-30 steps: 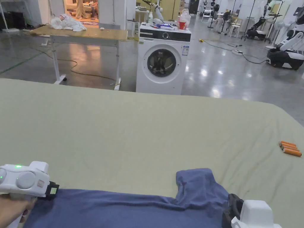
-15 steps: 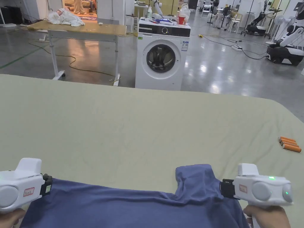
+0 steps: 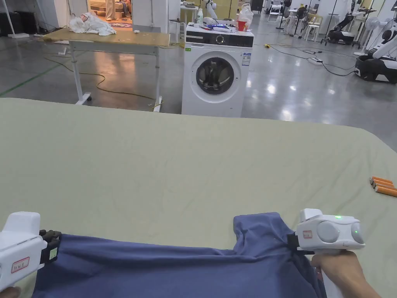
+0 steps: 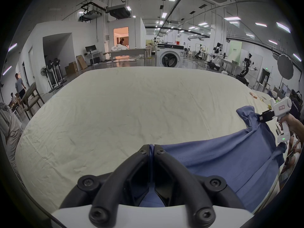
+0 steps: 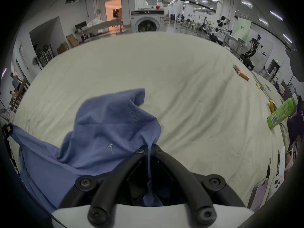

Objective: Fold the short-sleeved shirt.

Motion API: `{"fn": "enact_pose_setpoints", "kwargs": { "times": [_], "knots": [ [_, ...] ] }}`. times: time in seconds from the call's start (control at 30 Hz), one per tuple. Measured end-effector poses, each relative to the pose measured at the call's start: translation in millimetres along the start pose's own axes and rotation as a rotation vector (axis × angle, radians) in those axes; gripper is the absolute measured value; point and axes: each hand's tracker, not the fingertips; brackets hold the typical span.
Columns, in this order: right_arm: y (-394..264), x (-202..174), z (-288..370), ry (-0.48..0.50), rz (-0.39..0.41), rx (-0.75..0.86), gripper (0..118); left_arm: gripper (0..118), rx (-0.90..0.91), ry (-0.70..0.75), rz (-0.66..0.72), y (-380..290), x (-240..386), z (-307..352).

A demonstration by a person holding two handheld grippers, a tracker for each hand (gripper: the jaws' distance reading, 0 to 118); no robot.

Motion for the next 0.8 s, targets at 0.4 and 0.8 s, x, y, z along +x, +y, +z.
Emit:
{"fn": "enact_pose_setpoints", "kwargs": {
  "times": [0.4,0.8],
  "knots": [
    [-49.9,9.2,155.7,0.053,0.003,0.230,1,0,0.085,-0.077,0.065,-11.1,-25.5,61.6],
    [-178.6,12.8,230.1,0.037,0.047,0.111,1,0,-0.010,-0.150,0.074,-84.4,-27.8,115.8]
  ]
}}
